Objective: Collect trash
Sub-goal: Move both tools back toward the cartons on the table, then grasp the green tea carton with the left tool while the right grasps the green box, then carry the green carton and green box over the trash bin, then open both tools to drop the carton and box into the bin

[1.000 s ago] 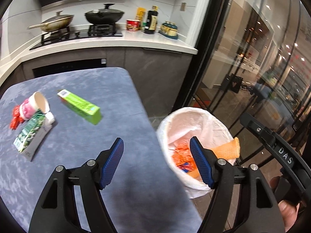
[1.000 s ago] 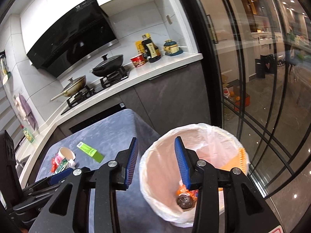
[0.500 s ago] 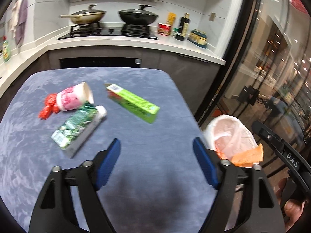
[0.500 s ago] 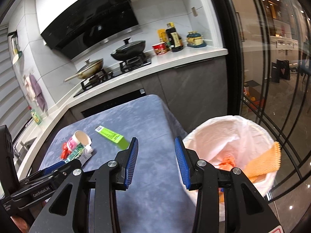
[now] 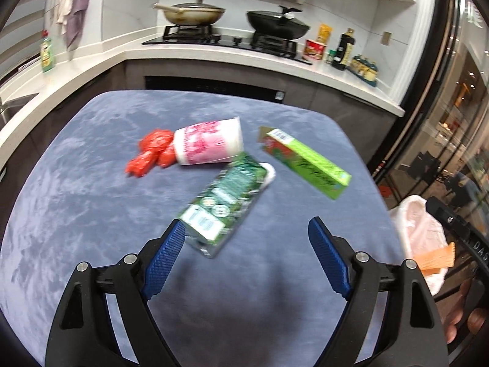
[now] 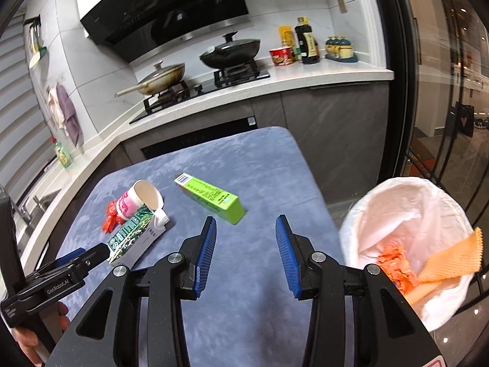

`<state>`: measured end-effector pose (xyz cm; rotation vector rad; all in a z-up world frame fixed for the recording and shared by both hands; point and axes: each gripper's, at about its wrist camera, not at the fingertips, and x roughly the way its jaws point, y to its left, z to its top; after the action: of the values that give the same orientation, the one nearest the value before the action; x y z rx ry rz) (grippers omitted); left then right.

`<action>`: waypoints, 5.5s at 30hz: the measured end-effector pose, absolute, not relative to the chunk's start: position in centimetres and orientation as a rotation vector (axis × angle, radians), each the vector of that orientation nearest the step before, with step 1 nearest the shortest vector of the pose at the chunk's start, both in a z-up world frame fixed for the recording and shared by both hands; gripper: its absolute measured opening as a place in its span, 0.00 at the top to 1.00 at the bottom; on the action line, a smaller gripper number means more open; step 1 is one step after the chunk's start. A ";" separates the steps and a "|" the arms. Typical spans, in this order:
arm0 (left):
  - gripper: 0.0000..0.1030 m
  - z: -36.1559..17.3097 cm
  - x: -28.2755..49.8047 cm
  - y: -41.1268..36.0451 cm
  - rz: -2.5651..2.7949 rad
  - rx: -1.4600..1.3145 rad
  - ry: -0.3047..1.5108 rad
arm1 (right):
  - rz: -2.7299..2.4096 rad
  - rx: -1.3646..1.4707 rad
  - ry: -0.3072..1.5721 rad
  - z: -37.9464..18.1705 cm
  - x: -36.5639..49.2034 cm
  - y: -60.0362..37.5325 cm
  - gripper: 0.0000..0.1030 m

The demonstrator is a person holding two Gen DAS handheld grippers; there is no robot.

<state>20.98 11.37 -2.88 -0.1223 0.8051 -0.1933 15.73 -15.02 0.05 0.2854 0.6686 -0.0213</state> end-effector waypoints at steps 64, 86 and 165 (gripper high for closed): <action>0.54 -4.2 22.9 9.8 -0.312 -0.155 0.826 | 0.142 0.197 0.745 -3.5 24.4 -9.9 0.74; 0.54 5.7 13.7 -0.9 -0.496 -0.068 0.638 | -0.033 0.274 0.491 6.5 10.1 -21.7 0.74; 0.54 0.1 12.8 -20.7 -0.669 0.127 0.802 | -0.244 0.425 0.597 -0.6 4.4 -36.6 0.73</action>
<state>12.85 -20.66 0.06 0.1268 0.8024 -0.6693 4.35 -36.63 -0.61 0.4254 0.5969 -0.2440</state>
